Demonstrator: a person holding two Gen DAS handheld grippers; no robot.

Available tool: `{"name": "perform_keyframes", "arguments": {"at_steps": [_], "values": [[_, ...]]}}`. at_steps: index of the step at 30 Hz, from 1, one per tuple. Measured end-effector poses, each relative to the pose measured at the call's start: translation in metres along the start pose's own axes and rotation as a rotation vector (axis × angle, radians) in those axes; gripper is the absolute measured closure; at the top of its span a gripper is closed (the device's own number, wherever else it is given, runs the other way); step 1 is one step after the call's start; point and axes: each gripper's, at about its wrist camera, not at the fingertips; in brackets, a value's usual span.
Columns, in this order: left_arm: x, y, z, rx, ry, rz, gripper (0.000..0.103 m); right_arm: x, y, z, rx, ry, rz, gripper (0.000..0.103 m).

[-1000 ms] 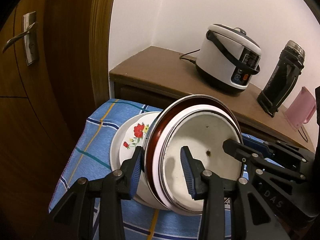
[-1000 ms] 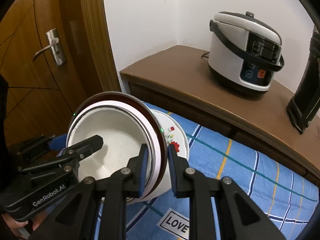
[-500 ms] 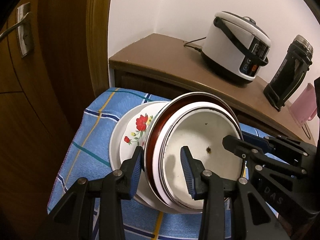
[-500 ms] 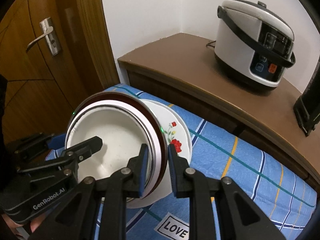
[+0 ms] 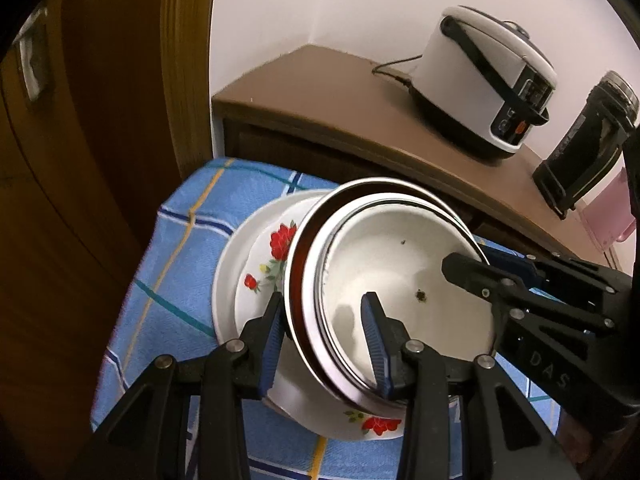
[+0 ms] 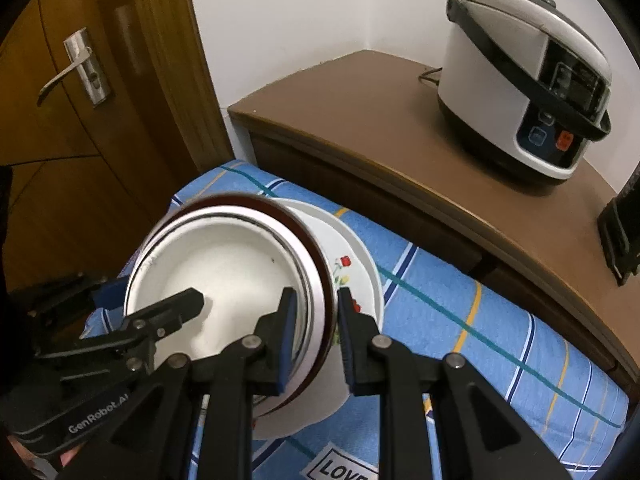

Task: Organize plates and bowls
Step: 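Lower the nested bowl stack with both grippers onto the red-rose plates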

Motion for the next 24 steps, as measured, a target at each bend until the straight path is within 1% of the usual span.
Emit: {"name": "perform_keyframes", "arguments": {"at_steps": [4,7,12,18,24], "values": [[0.004,0.002,-0.001,0.003,-0.004,-0.002,0.061,0.002,0.001,0.002,-0.001,0.011,0.010,0.081],[0.005,0.002,0.001,0.020,0.007,0.014,0.061,0.005,0.003,0.001,-0.006,0.012,0.020,0.081],[0.008,0.002,-0.002,0.010,-0.008,0.002,0.061,0.008,0.000,0.000,0.000,0.013,0.023,0.081],[0.010,0.001,-0.001,0.008,-0.012,-0.015,0.060,0.011,-0.001,0.001,0.007,0.020,-0.007,0.081],[0.012,0.001,-0.004,-0.002,-0.025,-0.041,0.060,0.016,0.000,0.004,0.044,0.045,-0.033,0.081]]}}
Point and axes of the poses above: each gripper's, at about its wrist camera, not at the fingertips, and y roughly against the way its jaws point, z to its left, x to its underside, and after that the axes turned 9 degrees about -x, right-handed
